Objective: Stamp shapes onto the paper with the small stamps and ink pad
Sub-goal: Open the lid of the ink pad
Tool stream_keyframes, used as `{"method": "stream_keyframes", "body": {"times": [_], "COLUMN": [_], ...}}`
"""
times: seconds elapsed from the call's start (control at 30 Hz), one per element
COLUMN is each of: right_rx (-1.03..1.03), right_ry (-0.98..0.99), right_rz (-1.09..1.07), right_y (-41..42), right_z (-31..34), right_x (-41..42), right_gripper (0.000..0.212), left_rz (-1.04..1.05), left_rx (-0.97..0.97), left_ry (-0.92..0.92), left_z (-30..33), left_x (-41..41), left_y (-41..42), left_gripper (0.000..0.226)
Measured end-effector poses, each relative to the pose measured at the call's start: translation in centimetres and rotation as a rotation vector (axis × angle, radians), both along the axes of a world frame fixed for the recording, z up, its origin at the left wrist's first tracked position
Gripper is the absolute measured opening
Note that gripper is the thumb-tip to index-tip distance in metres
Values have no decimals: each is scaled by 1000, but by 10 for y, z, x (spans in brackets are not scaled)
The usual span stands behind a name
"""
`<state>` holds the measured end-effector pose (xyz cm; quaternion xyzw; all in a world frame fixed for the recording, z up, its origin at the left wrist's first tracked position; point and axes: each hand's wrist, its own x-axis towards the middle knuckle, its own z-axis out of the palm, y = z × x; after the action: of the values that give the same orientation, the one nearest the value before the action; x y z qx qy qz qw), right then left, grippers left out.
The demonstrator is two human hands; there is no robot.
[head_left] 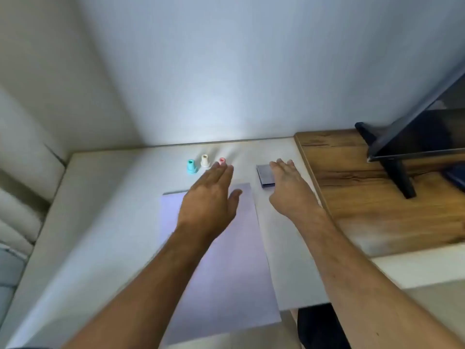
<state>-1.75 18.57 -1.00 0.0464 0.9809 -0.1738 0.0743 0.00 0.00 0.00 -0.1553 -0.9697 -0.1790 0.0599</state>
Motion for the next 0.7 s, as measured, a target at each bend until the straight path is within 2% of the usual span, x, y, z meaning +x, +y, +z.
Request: {"method": "stream_keyframes", "body": {"times": [0.27, 0.47, 0.7], "right_rx": [119, 32, 15], "right_ry": [-25, -78, -41], "right_rz": [79, 46, 65], "right_y": [12, 19, 33], "right_z": [-19, -22, -17], "right_x": [-25, -28, -29], "right_gripper": [77, 75, 69], "left_rz": [-56, -49, -32], "left_rx": [25, -23, -73], "left_ry": [7, -5, -157], "left_z": [-28, -42, -42], "left_x": [-38, -58, -67], "left_y": [50, 64, 69], "left_gripper": [47, 49, 42]}}
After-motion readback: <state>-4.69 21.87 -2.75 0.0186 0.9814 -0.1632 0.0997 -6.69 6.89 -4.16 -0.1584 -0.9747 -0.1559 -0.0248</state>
